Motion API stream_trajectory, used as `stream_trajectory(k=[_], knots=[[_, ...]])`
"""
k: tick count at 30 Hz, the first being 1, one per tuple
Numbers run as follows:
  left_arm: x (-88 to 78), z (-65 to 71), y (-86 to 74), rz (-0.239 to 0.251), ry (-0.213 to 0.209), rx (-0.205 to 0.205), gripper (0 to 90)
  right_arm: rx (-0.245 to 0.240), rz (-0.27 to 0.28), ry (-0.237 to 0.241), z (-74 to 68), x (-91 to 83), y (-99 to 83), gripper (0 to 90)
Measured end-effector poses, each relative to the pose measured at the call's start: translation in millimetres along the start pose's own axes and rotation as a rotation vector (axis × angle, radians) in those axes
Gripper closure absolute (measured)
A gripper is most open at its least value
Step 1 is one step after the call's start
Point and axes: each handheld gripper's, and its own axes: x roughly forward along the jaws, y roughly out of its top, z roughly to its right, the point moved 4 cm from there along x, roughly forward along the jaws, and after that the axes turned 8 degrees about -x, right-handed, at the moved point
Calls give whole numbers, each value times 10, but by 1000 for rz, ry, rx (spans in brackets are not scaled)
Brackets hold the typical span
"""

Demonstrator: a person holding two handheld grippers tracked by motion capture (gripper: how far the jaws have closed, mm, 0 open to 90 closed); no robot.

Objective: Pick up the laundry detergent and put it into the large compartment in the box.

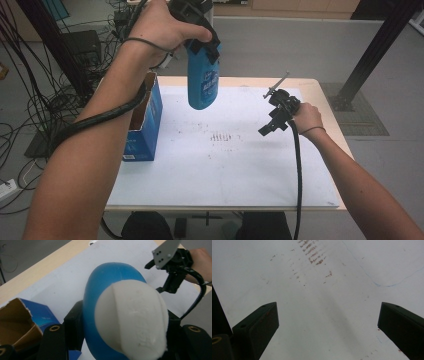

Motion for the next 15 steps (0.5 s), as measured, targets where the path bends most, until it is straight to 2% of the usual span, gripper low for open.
stream_trajectory(k=[7,9,15], knots=[[-61,-367,-76,22,59,-99,379,1,8,7,25,-1,-15,31],[-87,-502,-118,16,77,-127,378,2,8,10,23,-2,-16,31],[-164,-759,-209,29,117,-195,379,5,14,13,23,4,-16,31]])
